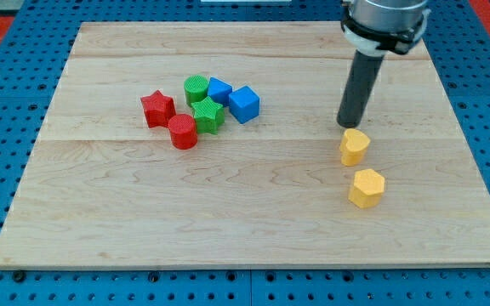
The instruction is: Slightly move the green star into the red star
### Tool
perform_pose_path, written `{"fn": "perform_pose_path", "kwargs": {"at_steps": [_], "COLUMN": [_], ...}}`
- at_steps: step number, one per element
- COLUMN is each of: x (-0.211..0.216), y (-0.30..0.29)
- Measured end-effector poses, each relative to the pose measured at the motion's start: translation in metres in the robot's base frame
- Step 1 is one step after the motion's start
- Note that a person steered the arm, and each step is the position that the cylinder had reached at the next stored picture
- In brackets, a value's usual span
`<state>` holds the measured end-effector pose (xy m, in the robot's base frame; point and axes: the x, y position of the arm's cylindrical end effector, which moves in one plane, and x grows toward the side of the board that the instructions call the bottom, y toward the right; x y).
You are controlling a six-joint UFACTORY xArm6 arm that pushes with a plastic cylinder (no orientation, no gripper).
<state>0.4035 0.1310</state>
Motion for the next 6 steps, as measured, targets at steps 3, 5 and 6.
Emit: {"fn": "perform_pose_path", "kwargs": {"at_steps": [3,5,6], "x": [0.011,-0.006,-0.009], "y": [-0.161,-0.202,-0.133]}}
